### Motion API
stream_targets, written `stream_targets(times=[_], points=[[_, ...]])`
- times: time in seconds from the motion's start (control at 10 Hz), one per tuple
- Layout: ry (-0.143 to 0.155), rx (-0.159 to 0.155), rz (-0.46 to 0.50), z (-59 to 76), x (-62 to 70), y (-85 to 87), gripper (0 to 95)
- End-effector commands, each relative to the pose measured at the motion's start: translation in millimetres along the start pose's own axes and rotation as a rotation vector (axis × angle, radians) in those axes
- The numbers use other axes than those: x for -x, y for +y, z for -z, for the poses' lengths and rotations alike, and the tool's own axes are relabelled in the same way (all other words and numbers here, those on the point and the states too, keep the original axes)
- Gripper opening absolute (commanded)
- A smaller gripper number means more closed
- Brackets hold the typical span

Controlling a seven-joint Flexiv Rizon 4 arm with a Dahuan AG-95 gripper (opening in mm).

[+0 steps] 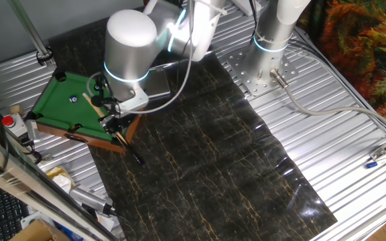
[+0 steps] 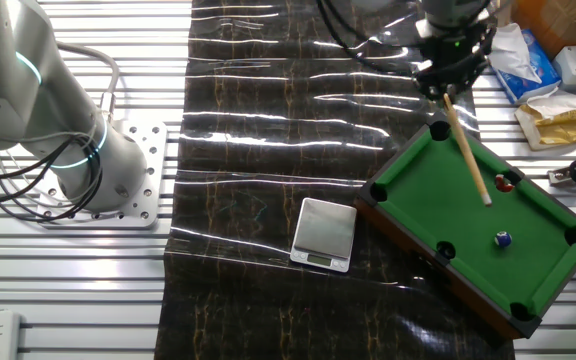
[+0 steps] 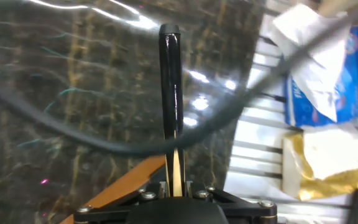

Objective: Hit the pool ball

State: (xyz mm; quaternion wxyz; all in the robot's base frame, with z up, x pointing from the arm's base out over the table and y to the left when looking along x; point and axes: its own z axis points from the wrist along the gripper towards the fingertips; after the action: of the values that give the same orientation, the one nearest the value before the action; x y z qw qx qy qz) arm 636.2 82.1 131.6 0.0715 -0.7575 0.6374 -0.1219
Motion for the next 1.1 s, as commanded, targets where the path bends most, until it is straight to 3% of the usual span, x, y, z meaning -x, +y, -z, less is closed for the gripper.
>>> stream_targets(times=[0.1,0.4,0.5,1.1], points=[[-0.021,0.008,0.002,-0.2,-0.8,-8.0,0.0],[-0.033,0.09,0.018,-9.4,-2.0,-17.2,0.0],[-0.032,0.102,0.029,-12.1,-2.2,-19.2,0.0],[-0.024,0.116,0.006,-15.4,-2.6,-24.0,0.0]])
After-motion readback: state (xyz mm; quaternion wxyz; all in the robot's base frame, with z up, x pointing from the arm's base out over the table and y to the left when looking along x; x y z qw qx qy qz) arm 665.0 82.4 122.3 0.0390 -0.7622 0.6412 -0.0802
